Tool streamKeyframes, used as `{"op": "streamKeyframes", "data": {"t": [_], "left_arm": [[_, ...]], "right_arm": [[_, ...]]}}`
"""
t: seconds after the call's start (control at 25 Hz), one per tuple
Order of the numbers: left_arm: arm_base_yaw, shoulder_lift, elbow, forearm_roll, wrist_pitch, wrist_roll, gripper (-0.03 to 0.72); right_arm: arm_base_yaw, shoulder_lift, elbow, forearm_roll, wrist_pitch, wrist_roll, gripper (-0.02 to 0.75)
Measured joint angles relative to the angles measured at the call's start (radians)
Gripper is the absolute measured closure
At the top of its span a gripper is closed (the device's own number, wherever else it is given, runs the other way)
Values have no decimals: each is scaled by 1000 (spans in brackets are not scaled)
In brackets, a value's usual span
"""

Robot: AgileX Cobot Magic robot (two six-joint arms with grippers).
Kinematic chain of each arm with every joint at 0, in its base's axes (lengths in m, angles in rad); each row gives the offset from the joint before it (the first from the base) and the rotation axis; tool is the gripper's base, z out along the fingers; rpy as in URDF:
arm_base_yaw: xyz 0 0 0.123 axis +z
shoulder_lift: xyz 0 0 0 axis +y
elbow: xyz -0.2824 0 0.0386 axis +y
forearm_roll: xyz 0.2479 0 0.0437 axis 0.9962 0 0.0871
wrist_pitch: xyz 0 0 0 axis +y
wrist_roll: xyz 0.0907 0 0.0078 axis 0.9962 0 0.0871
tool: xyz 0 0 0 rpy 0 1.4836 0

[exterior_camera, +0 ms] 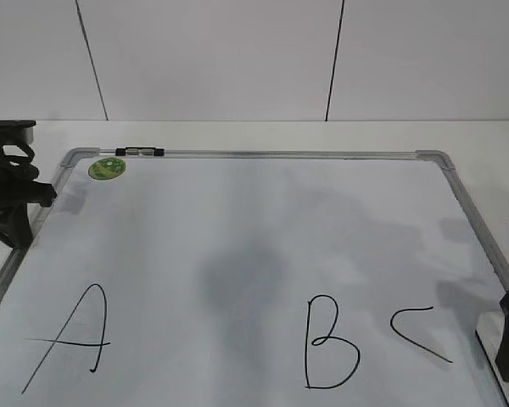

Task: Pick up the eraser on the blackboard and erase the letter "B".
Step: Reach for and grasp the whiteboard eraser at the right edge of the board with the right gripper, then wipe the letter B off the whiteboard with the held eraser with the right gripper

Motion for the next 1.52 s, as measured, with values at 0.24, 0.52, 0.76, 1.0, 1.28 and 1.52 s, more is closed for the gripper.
{"op": "streamKeyframes", "data": {"t": [0.24, 0.52, 0.76, 1.0, 1.28, 1.52], "left_arm": [[0, 0, 0, 0, 0, 0, 664], [0, 0, 0, 0, 2, 0, 664], [0, 0, 0, 0, 2, 0, 664], [0, 0, 0, 0, 2, 0, 664], [0, 0, 0, 0, 3, 0, 664], [0, 0, 0, 0, 3, 0, 664]], "right_arm": [[0, 1, -2, -22, -4, 18, 69], [0, 15, -2, -45, -30, 22, 69], [0, 64, -2, -43, -48, 23, 69], [0, 105, -2, -43, -64, 24, 71], [0, 141, -4, -40, -71, 24, 80], [0, 141, -4, -31, -71, 24, 170]]}}
